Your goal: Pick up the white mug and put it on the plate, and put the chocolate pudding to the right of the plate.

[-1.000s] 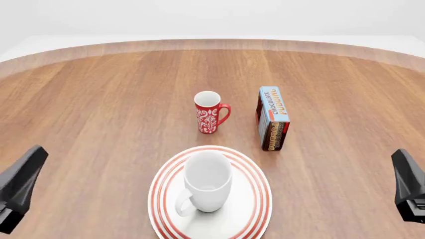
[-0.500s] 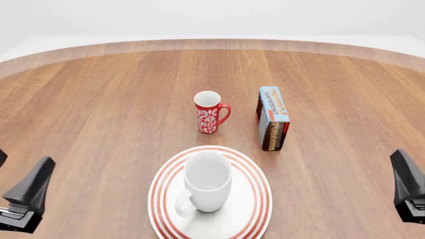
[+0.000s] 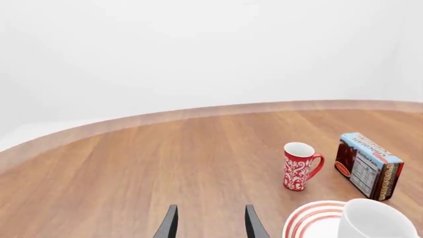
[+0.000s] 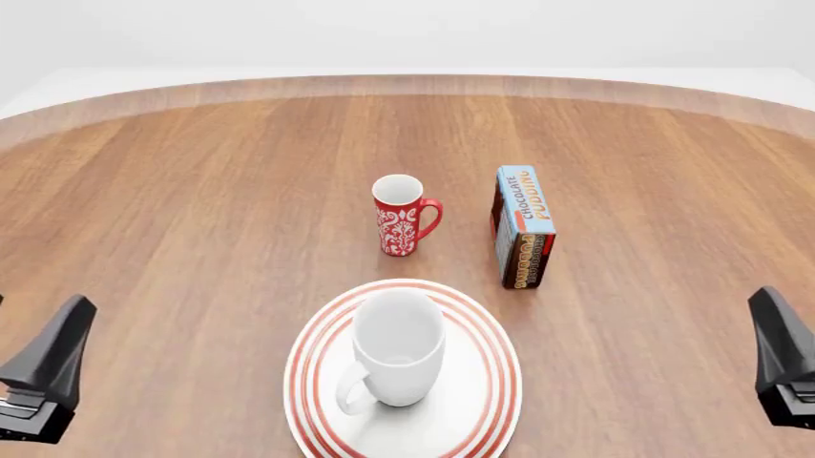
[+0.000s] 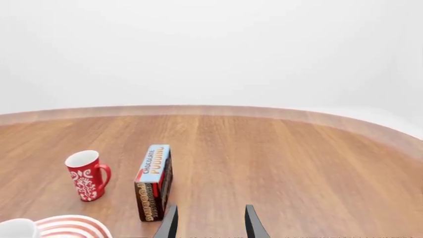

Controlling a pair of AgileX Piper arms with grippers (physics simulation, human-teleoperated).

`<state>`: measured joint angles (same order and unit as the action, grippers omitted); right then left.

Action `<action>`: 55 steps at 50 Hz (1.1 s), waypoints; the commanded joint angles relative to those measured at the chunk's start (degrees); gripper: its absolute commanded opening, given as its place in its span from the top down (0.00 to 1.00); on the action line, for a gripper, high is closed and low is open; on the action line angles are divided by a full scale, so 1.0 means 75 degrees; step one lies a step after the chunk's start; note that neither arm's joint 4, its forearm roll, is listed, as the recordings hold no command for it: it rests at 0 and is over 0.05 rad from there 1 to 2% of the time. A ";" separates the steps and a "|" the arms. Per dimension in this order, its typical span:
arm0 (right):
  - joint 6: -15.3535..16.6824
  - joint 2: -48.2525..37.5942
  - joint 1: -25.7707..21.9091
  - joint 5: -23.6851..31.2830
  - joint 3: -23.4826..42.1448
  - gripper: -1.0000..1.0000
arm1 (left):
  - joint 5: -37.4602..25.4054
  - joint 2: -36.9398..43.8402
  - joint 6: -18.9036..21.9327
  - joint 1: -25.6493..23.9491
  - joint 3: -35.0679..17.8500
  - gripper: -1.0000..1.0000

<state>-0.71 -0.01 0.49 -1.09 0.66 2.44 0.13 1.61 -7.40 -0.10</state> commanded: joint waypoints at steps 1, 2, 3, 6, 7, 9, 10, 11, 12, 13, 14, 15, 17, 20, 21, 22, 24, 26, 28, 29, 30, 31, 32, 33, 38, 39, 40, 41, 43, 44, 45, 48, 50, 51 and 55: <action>0.0012 0.0000 0.0139 0.0106 0.0010 0.00 | 0.0045 -0.0015 -0.0027 -0.0049 0.0010 0.00; -0.0021 0.0000 0.0173 0.0136 0.0016 0.00 | 0.0044 -0.0015 -0.0023 -0.0063 0.0010 0.00; -0.0016 0.0000 0.0186 0.0157 0.0020 0.00 | 0.0041 -0.0015 -0.0031 -0.0073 0.0010 0.00; 0.0054 -0.0001 0.0183 0.0233 0.0073 0.00 | 0.0044 -0.0015 -0.0078 -0.0035 0.0010 0.00; 0.0055 -0.0007 0.0177 0.0268 0.0107 0.00 | 0.0047 -0.0015 -0.0074 -0.0034 0.0010 0.00; 0.0093 -0.0008 0.0162 0.0302 0.0122 0.00 | 0.0042 -0.0015 -0.0069 -0.0051 0.0010 0.00; 0.0104 -0.0009 0.0163 0.0311 0.0119 0.00 | 0.0036 -0.0015 -0.0088 -0.0044 0.0010 0.00; 0.0112 -0.0011 0.0181 0.0331 0.0126 0.00 | 0.0032 -0.0015 -0.0114 -0.0037 0.0010 0.00; 0.0110 -0.0013 0.0184 0.0348 0.0142 0.00 | 0.0032 -0.0015 -0.0121 -0.0040 0.0010 0.00; 0.0121 -0.0016 0.0179 0.0374 0.0167 0.00 | 0.0031 -0.0015 -0.0122 -0.0043 0.0010 0.00; 0.0140 -0.0020 0.0160 0.0398 0.0193 0.00 | 0.0032 -0.0015 -0.0124 -0.0048 0.0010 0.00; 0.0158 -0.0029 0.0138 0.0416 0.0217 0.00 | 0.0033 -0.0015 -0.0125 -0.0056 0.0010 0.00; 0.0195 -0.0033 0.0057 0.0465 0.0246 0.00 | 0.0029 -0.0015 -0.0130 -0.0072 0.0010 0.00; 0.0287 -0.0533 -0.0146 0.0050 0.0254 0.00 | 0.0027 -0.0015 -0.0154 -0.0097 0.0010 0.00; 0.0287 -0.0558 -0.0146 0.0022 0.0251 0.00 | 0.0027 -0.0015 -0.0154 -0.0097 0.0010 0.00; 0.0329 -0.0855 -0.0222 -0.0215 0.0291 0.00 | 0.0031 -0.0015 -0.0168 -0.0103 0.0010 0.00; 0.0385 -0.1122 -0.0304 -0.0400 0.0363 0.00 | 0.0031 -0.0015 -0.0174 -0.0106 0.0010 0.00; 0.0432 -0.1262 -0.0368 -0.0444 0.0469 0.00 | 0.0036 -0.0015 -0.0175 -0.0111 0.0010 0.00; 0.0475 -0.1373 -0.0397 -0.0487 0.0532 0.00 | 0.0041 -0.0015 -0.0181 -0.0118 0.0010 0.00; 0.0507 -0.1450 -0.0418 -0.0520 0.0575 0.00 | 0.0041 -0.0015 -0.0183 -0.0127 0.0010 0.00; 0.0520 -0.1491 -0.0432 -0.0546 0.0590 0.00 | 0.0042 -0.0015 -0.0186 -0.0127 0.0010 0.00; 0.0554 -0.1593 -0.0443 -0.0616 0.0606 0.00 | 0.0042 -0.0015 -0.0189 -0.0131 0.0010 0.00; 0.0564 -0.1635 -0.0450 -0.0645 0.0613 0.00 | 0.0040 -0.0015 -0.0193 -0.0135 0.0010 0.00; 0.0595 -0.1731 -0.0477 -0.0703 0.0634 0.00 | 0.0040 -0.0015 -0.0198 -0.0144 0.0010 0.00; 0.0723 -0.2018 -0.0568 -0.0835 0.0748 0.00 | 0.0042 -0.0015 -0.0222 -0.0159 0.0010 0.00; 0.0753 -0.2072 -0.0587 -0.0847 0.0788 0.00 | 0.0045 -0.0015 -0.0223 -0.0166 0.0010 0.00; 0.0793 -0.2131 -0.0605 -0.0864 0.0827 0.00 | 0.0047 -0.0015 -0.0227 -0.0164 0.0010 0.00; 0.0833 -0.2202 -0.0629 -0.0882 0.0887 0.00 | 0.0052 -0.0015 -0.0224 -0.0167 0.0010 0.00; 0.0858 -0.2328 -0.0669 -0.0935 0.0958 0.00 | 0.0058 -0.0015 -0.0202 -0.0185 0.0010 0.00; 0.0935 -0.2423 -0.0707 -0.0988 0.0989 0.00 | 0.0058 -0.0015 -0.0197 -0.0188 0.0010 0.00; 0.0970 -0.2487 -0.0758 -0.1016 0.1032 0.00 | 0.0059 -0.0015 -0.0194 -0.0189 0.0010 0.00; 0.1099 -0.2820 -0.0923 -0.1175 0.1235 0.00 | 0.0064 -0.0015 -0.0221 -0.0180 0.0010 0.00; 0.1143 -0.2910 -0.0964 -0.1218 0.1286 0.00 | 0.0064 -0.0015 -0.0233 -0.0176 0.0010 0.00; 0.1185 -0.3072 -0.1013 -0.1292 0.1380 0.00 | 0.0067 -0.0015 -0.0243 -0.0169 0.0010 0.00; 0.1212 -0.3316 -0.1070 -0.1441 0.1464 0.00 | 0.0070 -0.0015 -0.0237 -0.0186 0.0010 0.00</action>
<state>6.66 -19.63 -5.68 -9.22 9.12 2.89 0.02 -0.03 -8.67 -0.02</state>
